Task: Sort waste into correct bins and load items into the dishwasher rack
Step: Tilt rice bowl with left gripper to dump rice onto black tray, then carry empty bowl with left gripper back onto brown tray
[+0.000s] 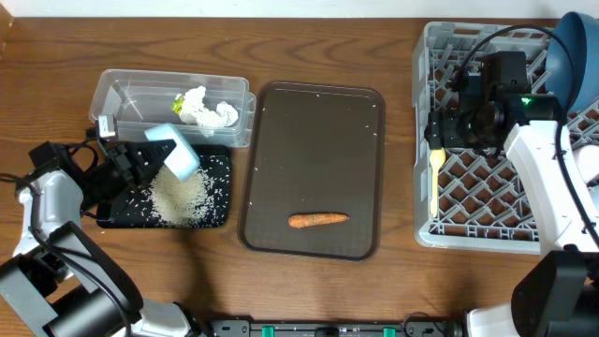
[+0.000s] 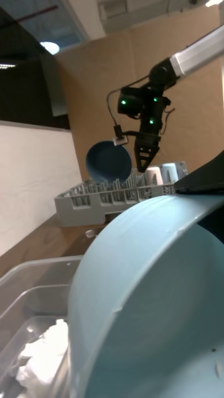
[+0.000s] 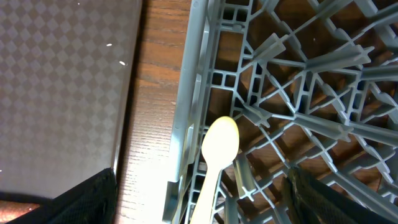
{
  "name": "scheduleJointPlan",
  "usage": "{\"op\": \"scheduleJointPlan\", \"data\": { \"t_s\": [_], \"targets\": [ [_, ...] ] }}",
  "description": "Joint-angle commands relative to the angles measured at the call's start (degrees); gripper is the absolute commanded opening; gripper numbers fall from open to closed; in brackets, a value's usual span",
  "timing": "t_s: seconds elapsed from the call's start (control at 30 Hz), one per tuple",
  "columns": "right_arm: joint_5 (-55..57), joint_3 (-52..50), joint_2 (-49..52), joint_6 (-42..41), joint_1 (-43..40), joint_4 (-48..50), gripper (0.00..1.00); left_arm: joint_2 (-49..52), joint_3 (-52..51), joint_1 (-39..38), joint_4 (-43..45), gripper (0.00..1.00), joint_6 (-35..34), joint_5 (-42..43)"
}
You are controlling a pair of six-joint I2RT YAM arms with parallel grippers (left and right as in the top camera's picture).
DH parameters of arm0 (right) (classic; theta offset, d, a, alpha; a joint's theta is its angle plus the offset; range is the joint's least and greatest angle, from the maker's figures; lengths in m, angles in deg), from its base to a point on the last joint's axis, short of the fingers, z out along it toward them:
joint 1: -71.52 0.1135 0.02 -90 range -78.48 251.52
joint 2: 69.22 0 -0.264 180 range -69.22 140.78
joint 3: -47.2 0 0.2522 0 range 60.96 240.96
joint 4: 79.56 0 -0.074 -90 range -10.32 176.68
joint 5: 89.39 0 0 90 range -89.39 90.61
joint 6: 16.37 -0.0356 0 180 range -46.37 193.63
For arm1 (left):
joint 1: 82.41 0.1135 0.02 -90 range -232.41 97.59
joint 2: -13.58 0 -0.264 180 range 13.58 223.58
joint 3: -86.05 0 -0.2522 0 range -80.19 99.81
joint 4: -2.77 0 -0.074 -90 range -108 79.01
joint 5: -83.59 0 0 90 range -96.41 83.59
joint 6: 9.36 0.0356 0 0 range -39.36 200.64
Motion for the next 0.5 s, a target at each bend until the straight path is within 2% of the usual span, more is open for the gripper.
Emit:
{"op": "scheduleJointPlan", "data": {
  "t_s": [0.0, 0.07, 0.17, 0.3, 0.4, 0.47],
  "targets": [
    [0.4, 1.0, -1.1, -0.7, -0.2, -0.1, 0.85, -1.5, -0.1, -0.8, -0.3, 0.06, -1.0, 3.0],
    [0.4, 1.0, -1.1, -0.7, -0.2, 0.0, 0.85, -2.0, 0.0, -1.7, -0.3, 0.06, -2.8, 1.2],
    [0.4, 1.0, -1.1, -0.7, -0.1, 0.2, 0.85, -3.1, 0.1, -3.4, -0.3, 0.06, -11.7, -5.9],
    [0.4, 1.0, -1.1, -0.8, -0.1, 0.9, 0.85, -7.0, 1.0, -8.4, -0.3, 0.06, -14.7, -14.4],
    [0.4, 1.0, -1.1, -0.8, -0.1, 1.0, 0.85, -11.0, 3.5, -14.3, 0.5, 0.06, -21.0, -28.4],
    [0.4, 1.0, -1.1, -0.8, -0.1, 1.0, 0.85, -13.5, 5.2, -19.3, 2.3, 0.06, -23.2, -33.9]
  ]
}}
